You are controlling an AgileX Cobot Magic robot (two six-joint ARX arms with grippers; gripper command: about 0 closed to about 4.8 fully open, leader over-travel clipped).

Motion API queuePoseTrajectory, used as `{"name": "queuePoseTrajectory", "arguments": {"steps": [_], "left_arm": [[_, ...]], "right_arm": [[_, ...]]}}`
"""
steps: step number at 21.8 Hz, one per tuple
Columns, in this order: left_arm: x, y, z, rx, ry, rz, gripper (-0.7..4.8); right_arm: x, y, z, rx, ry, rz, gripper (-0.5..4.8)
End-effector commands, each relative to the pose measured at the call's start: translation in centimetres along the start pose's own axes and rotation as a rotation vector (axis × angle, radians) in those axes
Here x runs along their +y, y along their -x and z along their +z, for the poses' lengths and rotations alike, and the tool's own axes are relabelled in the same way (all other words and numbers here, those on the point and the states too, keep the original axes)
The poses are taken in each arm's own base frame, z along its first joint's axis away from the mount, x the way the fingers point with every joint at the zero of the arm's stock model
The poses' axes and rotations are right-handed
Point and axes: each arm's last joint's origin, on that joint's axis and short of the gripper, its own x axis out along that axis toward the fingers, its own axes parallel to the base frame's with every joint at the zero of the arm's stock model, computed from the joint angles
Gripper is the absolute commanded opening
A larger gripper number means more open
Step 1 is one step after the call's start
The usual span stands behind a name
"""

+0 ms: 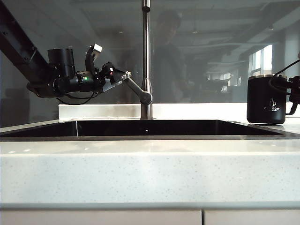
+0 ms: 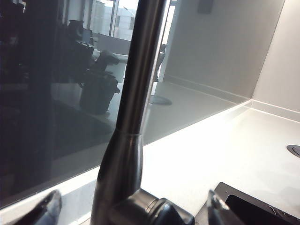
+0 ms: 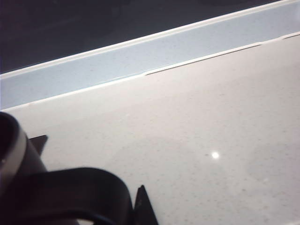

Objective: Pick up the mug next to the sink, go to the faucet to get some water, pour the water into the sink, and finally put the mug back to its place.

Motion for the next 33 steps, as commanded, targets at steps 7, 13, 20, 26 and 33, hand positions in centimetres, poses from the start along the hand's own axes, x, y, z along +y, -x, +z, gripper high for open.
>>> {"name": "queuePoseTrajectory", "arguments": {"steps": [7,13,20,26,33], "left_arm": [[-0.06,0.03,0.6,-0.014,-0.019,-0.007,3.95],[-0.06,0.03,0.6,-0.014,-0.019,-0.007,3.95],[-0.06,0.03,0.6,-0.014,-0.019,-0.007,3.95],[-0.06,0.03,0.6,-0.014,-0.019,-0.007,3.95],[-0.06,0.03,0.6,-0.014,-0.019,-0.007,3.95]], "right_arm": [[0.3,0.03,0.71,-0.038,-0.002,0.056,-0.04],[0.22,0.02,0.73,-0.042,0.003,0.035,-0.01],[0.21,0.02,0.72,-0.042,0.009,0.032,0.25],[0.13,0.02,0.41,-0.009,0.031,0.025,0.55],[0.13,0.51,0.44,0.01,0.03,0.021,1.27]]}}
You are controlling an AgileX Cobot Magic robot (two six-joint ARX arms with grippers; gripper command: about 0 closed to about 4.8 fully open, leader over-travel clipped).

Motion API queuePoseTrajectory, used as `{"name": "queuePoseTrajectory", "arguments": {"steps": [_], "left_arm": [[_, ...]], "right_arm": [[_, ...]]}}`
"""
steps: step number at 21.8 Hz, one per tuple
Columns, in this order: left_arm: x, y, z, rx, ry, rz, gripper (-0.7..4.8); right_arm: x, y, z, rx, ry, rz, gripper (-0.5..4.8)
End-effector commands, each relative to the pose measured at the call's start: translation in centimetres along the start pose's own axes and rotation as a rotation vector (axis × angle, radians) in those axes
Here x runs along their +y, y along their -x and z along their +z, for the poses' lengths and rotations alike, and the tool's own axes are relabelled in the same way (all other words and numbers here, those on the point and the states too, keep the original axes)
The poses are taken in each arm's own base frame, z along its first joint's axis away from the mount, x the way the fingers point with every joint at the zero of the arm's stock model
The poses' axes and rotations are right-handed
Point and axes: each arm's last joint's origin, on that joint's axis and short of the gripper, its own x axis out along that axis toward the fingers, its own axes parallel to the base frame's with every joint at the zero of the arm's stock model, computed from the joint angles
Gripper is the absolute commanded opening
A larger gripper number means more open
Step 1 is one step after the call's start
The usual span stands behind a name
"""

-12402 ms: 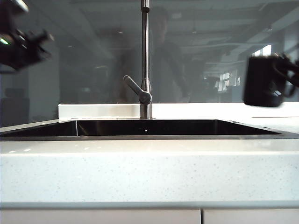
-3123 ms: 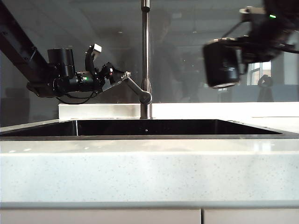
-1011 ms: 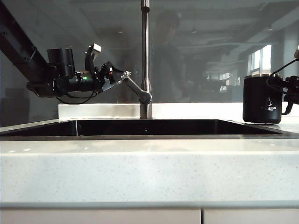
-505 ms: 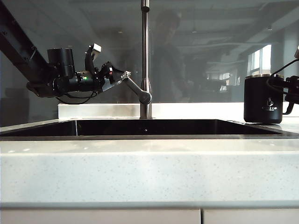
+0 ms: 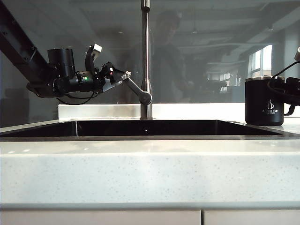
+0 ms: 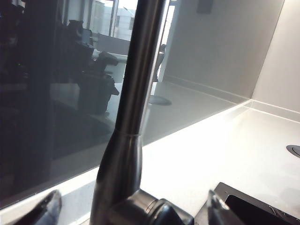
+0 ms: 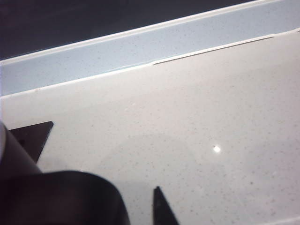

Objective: Pick up the mug next to the sink, go to the faucet to get some water, pour the water into the sink, and finally put the mug back to its place.

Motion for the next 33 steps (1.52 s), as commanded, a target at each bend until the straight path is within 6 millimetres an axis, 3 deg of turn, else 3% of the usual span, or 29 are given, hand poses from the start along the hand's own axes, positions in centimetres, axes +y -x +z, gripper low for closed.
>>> {"name": "queuePoseTrajectory", "arguments": {"steps": [1,8,13,16,18,19,21,29,33], "left_arm": [[-0.1,0.0,0.6,-0.014,-0.019,-0.007,3.95],[-0.1,0.0,0.6,-0.015,-0.02,-0.008,3.95],[-0.8,0.1,1.4,-0.039,-0.103,-0.15,3.95],[-1.8,0.3,2.4,-0.041,-0.047,-0.3,3.95],[-2.6,0.7,3.1,-0.032,-0.064,-0.417,3.95],[-3.2,1.0,3.5,-0.02,-0.077,-0.479,3.95],[-4.0,1.3,3.9,-0.015,-0.142,-0.547,3.95],[-3.5,1.0,3.3,0.046,-0.042,-0.535,3.95],[-3.0,0.8,2.9,0.081,0.033,-0.517,3.95]], "right_arm": [[0.1,0.8,0.6,-0.027,0.003,-0.001,1.27],[0.1,3.6,0.4,-0.019,-0.002,-0.002,1.27],[0.4,7.1,1.1,-0.06,-0.044,0.023,1.27],[0.8,9.5,1.8,-0.102,-0.067,0.099,1.25],[1.1,11.1,2.4,-0.119,-0.089,0.159,0.55],[1.4,11.9,2.9,-0.119,-0.098,0.208,-0.08],[1.6,13.1,3.6,-0.114,-0.138,0.242,-0.06],[2.2,17.3,6.3,-0.192,-0.127,0.276,-0.05],[2.3,17.5,6.4,-0.199,-0.123,0.278,-0.05]]}}
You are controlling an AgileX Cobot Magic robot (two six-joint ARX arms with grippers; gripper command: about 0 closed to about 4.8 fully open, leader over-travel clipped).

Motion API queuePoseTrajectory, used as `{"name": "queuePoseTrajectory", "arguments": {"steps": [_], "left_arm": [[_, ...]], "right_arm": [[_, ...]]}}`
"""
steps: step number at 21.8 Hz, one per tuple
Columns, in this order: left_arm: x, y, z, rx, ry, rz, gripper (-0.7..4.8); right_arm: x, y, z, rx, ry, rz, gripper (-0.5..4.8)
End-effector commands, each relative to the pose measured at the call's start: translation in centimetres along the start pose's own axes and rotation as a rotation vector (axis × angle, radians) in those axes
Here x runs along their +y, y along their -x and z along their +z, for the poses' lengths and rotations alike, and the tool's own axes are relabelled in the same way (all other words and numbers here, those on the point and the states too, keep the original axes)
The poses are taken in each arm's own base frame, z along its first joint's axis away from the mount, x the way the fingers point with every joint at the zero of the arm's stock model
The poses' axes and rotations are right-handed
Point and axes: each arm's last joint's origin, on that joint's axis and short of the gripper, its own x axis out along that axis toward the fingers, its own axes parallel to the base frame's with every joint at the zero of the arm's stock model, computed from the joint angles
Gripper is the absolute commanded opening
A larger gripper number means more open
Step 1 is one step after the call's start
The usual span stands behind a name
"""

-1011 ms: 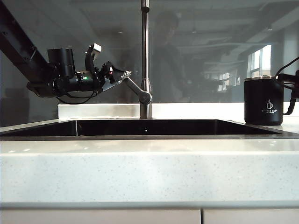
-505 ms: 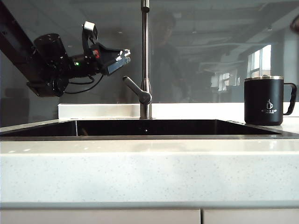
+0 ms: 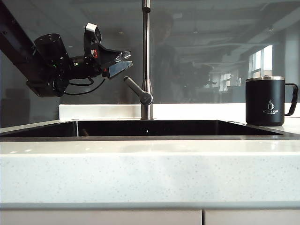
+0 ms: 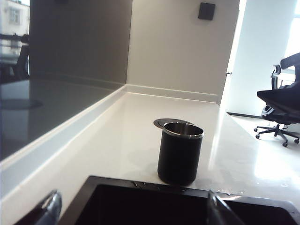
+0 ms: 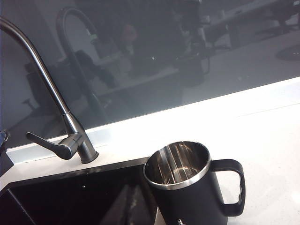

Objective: Pick up the mug next to the sink, go to the faucet to get some water, pour the water into the sink, and finally put the mug back to its place.

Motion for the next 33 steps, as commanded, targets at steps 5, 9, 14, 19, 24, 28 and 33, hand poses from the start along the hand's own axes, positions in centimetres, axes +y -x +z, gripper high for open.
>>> {"name": "queuePoseTrajectory", "arguments": {"steps": [5,9,14,19,24,28,33], "left_arm": [[0.5,0.0,-0.2,0.018,0.093,0.015,3.95],[0.5,0.0,-0.2,0.018,0.093,0.015,3.95],[0.5,0.0,-0.2,0.018,0.096,0.017,3.95],[0.5,0.0,-0.2,0.019,0.098,0.016,3.95],[0.5,0.0,-0.2,0.019,0.099,0.017,3.95],[0.5,0.0,-0.2,0.019,0.098,0.017,3.95],[0.5,0.0,-0.2,0.021,0.099,0.015,3.95]], "right_arm": [[0.0,-0.1,0.2,-0.011,0.004,0.007,-0.05],[-0.1,0.0,0.3,-0.044,0.008,-0.064,-0.05],[0.3,2.1,0.6,0.001,-0.004,-0.146,-0.06],[0.7,4.5,-0.3,-0.039,0.041,-0.126,-0.06],[0.4,7.8,-3.7,-0.118,0.058,-0.072,-0.06],[0.1,9.0,-5.1,-0.168,0.068,-0.064,-0.06],[-0.3,9.3,-6.3,-0.172,0.079,-0.093,-0.06]]}}
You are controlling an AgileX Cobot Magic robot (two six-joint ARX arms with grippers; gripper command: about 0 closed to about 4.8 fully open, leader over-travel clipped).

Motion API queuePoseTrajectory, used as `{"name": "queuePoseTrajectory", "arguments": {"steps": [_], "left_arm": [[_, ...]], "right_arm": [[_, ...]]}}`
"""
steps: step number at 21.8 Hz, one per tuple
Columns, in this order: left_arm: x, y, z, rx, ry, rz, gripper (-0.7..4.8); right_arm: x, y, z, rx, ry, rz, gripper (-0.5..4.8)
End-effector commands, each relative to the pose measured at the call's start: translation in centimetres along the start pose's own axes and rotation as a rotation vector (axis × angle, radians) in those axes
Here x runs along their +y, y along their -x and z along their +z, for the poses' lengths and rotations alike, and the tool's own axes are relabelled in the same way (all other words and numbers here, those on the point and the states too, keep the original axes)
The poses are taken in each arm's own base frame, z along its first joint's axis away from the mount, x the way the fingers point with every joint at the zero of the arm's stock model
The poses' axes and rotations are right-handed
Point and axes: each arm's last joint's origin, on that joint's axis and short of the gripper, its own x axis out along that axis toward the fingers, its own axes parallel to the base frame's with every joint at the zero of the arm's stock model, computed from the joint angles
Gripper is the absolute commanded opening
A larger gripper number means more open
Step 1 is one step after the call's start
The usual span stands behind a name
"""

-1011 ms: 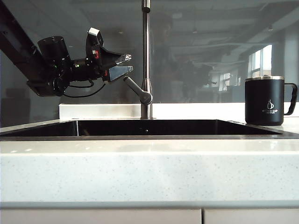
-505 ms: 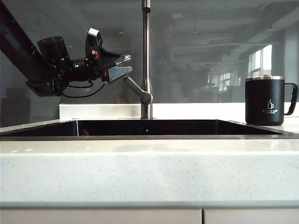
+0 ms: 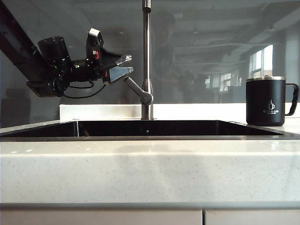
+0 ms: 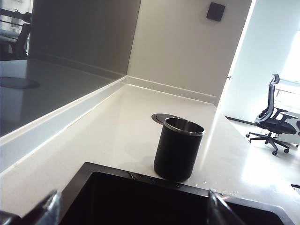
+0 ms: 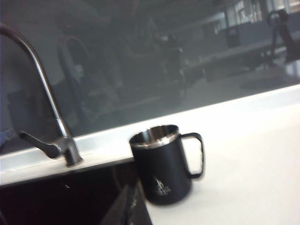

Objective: Pick up the mug next to the sink, go to the faucet to get some water, pour the water into the sink, and finally put the mug back to its place.

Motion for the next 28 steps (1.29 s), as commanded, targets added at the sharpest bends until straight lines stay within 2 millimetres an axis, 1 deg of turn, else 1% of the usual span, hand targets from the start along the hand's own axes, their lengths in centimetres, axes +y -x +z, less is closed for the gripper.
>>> {"name": "queuePoseTrajectory", "arguments": {"steps": [1,4,7,12,14,28], "left_arm": [[-0.2,0.0,0.5,-0.001,-0.015,-0.004,3.95],[-0.1,0.0,0.4,-0.002,-0.013,-0.002,3.95],[-0.1,0.0,0.4,-0.002,-0.013,-0.003,3.95],[-0.1,0.0,0.4,-0.002,-0.013,-0.003,3.95],[-0.1,0.0,0.4,-0.002,-0.013,-0.003,3.95],[-0.1,0.0,0.4,-0.002,-0.013,-0.003,3.95]], "right_arm": [[-0.1,0.0,-0.6,0.016,0.018,-0.016,-0.06],[-0.3,0.0,-1.0,0.055,0.018,-0.061,-0.06],[-0.4,0.1,-1.4,0.087,0.054,-0.093,-0.06],[-0.5,0.1,-1.9,0.152,0.182,-0.092,-0.06],[-0.6,0.1,-2.0,0.159,0.213,-0.091,-0.06],[-0.5,0.1,-2.0,0.16,0.288,-0.082,-0.06]]}}
